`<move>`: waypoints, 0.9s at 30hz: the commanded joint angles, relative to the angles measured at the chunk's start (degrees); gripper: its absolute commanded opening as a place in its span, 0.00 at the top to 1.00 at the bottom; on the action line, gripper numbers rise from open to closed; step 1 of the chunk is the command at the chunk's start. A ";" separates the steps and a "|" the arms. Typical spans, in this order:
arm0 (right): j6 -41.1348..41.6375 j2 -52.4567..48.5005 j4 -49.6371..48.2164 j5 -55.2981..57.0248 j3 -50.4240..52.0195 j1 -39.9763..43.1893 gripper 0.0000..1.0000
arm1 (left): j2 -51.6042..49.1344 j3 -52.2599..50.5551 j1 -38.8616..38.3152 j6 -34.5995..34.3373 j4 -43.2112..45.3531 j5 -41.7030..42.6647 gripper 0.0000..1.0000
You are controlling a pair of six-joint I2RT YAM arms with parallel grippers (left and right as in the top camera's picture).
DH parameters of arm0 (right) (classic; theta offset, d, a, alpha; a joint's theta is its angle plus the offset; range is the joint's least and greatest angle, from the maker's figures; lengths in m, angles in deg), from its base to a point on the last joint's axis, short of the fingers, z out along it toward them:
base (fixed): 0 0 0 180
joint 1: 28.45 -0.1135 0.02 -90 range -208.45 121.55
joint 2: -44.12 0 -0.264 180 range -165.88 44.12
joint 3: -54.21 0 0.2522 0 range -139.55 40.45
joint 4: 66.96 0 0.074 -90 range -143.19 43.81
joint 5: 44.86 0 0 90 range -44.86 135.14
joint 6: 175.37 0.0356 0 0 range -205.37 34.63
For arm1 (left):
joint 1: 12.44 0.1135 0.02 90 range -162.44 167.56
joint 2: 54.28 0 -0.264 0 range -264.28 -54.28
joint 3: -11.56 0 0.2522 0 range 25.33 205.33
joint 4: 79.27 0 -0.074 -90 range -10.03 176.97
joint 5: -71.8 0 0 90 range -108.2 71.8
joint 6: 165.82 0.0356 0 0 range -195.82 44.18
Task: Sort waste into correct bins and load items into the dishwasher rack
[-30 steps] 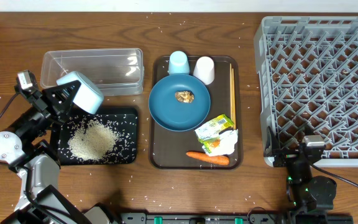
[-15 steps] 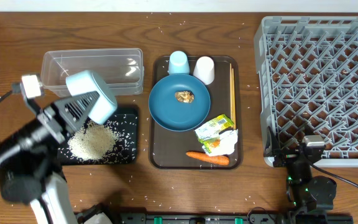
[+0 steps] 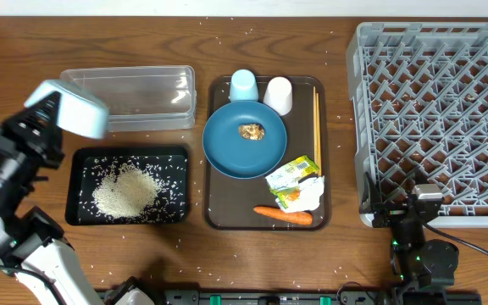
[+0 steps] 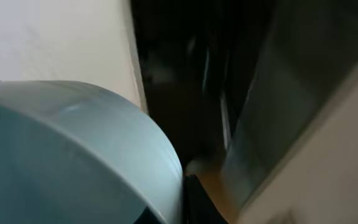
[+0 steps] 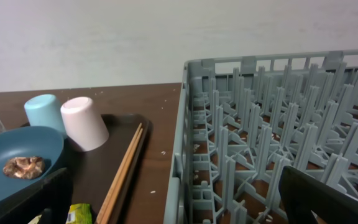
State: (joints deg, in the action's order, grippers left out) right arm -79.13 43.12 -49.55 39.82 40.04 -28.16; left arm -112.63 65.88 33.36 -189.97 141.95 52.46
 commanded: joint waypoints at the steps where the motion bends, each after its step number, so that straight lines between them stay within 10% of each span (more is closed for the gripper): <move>1: -0.74 0.13 0.24 0.39 0.09 0.28 0.01 | 0.68 1.09 0.26 3.78 -4.81 -9.77 0.94; 13: -0.74 0.13 0.24 0.39 0.09 0.28 0.01 | 0.59 4.35 0.26 45.44 -29.16 -5.27 0.94; 27: -0.74 0.13 0.24 0.39 0.09 0.28 0.01 | 1.49 4.57 0.24 66.99 -45.13 -9.90 0.93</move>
State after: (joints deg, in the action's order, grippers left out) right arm -79.13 43.12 -49.55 39.82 40.04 -28.16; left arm -111.54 68.88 33.49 -132.46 100.25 46.88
